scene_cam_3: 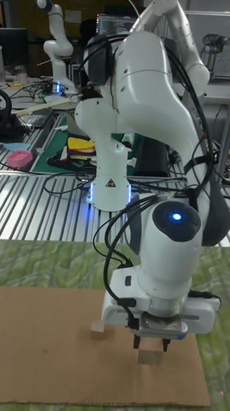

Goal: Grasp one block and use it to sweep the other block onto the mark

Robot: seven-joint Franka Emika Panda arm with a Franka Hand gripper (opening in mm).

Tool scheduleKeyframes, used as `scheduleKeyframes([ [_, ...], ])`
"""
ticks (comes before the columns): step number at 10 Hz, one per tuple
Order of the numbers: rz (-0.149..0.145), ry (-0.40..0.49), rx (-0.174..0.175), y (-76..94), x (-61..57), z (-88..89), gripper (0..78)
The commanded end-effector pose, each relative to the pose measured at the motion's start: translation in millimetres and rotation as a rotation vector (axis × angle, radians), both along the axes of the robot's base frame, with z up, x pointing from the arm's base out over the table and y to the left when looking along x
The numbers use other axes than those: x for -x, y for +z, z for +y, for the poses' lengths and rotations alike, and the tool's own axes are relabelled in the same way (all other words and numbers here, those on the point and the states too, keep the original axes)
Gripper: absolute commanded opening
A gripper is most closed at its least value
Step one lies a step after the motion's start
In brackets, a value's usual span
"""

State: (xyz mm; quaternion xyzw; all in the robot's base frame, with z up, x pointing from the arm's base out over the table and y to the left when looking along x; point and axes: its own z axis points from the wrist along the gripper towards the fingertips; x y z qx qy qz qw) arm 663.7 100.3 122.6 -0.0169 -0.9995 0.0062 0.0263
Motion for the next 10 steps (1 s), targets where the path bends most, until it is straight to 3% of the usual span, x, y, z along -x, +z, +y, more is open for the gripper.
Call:
scheduleKeyframes([
  [1,-0.012,-0.001,-0.002,0.5,-1.3,0.3,77.4],
  [8,-0.012,-0.001,-0.002,0.5,-1.3,0.3,77.4],
  [9,0.002,0.018,-0.011,25.3,1.1,-5.1,77.4],
  [10,-0.002,0.017,-0.011,29.9,2.3,-6.5,77.4],
])
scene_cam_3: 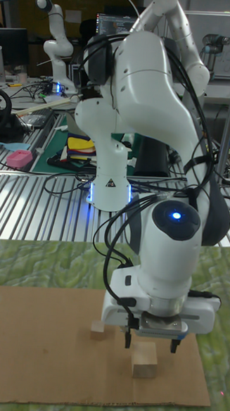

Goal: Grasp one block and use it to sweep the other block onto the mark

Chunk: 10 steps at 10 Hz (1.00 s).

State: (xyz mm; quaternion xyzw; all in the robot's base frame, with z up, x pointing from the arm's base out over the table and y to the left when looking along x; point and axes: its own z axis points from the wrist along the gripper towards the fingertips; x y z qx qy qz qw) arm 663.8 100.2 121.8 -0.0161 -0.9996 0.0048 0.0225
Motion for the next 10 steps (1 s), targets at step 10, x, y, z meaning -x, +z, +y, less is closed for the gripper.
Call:
scheduleKeyframes([
  [10,-0.04,0.054,-0.002,76.2,19.4,-26.7,77.4],
])
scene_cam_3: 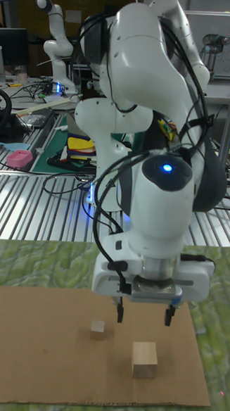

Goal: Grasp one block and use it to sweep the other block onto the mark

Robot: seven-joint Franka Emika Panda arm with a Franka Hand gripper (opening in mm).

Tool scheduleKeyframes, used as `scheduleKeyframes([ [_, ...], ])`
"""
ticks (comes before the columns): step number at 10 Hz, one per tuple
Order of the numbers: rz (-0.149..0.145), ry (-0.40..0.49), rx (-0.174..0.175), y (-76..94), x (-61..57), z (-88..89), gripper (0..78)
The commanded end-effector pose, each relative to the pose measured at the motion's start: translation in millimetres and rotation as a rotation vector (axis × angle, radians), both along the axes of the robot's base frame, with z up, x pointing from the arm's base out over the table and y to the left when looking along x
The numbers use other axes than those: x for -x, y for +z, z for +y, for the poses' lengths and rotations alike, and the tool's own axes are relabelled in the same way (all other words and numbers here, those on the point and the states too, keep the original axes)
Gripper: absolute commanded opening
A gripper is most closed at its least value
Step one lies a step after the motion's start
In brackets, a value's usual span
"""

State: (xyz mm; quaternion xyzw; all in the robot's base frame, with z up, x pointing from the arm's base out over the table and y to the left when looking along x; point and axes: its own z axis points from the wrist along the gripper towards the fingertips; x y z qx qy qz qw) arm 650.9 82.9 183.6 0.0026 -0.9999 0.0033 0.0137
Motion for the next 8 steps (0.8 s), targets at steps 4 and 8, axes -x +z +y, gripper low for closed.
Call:
scheduleKeyframes([
  [4,-0.023,0.019,0.007,28.6,15.7,-14.6,77.4],
  [8,-0.018,0.007,0.021,34.6,20.8,-7.2,77.4],
])
